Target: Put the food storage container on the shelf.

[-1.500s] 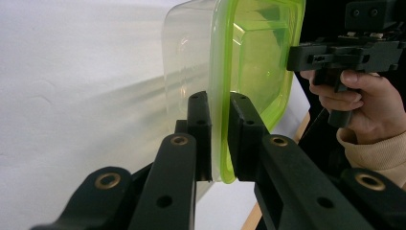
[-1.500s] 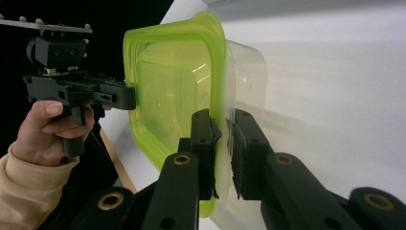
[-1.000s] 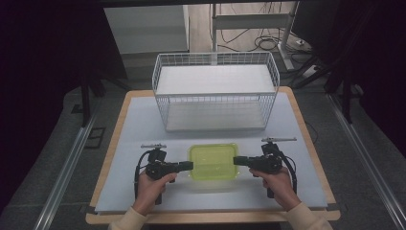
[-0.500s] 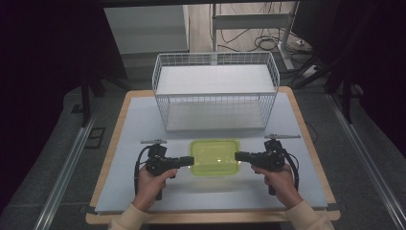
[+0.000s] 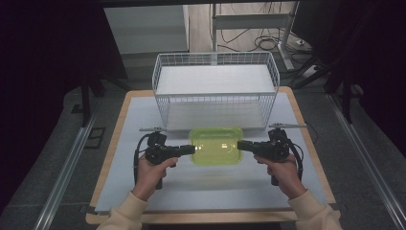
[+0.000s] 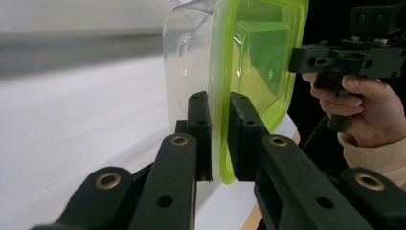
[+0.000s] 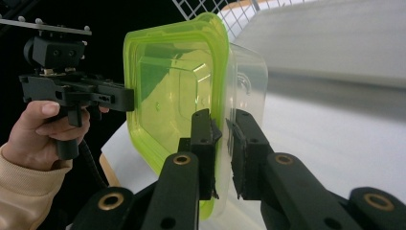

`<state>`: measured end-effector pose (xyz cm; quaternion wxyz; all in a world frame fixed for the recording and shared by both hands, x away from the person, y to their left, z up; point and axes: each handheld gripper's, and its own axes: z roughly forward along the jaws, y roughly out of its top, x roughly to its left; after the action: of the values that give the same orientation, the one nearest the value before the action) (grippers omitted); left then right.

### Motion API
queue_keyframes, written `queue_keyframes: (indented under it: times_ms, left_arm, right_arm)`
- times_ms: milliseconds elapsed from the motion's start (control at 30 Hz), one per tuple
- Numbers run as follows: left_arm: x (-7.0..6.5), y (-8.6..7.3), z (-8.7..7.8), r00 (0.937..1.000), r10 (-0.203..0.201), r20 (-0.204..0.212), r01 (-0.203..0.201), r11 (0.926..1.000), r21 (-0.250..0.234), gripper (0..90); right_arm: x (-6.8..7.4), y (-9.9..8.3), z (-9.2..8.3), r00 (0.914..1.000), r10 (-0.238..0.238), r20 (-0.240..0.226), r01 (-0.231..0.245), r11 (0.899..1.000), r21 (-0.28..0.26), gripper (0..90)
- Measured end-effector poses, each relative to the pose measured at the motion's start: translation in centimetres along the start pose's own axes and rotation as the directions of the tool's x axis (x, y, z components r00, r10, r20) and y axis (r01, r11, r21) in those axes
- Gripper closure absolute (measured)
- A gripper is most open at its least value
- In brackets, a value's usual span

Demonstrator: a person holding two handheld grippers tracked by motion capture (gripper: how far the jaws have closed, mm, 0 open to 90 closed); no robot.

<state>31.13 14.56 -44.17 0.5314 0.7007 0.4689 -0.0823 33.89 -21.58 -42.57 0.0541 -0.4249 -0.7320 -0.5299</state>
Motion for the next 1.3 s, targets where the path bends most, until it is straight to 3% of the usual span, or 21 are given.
queue_keyframes:
  times_ms: [633, 1300]
  left_arm:
    - [-1.1, 4.7, -0.7, 0.9992, 0.040, -0.008, -0.040, 0.9987, -0.030, 81.6]
    - [-0.9, 8.8, -0.9, 0.9990, 0.044, -0.006, -0.044, 0.9983, -0.038, 81.6]
  right_arm:
    - [0.8, 4.4, -0.9, 0.9993, -0.035, 0.016, 0.036, 0.998, -0.050, 80.9]
    - [0.8, 8.4, -0.8, 0.9981, -0.051, 0.036, 0.053, 0.996, -0.072, 80.9]
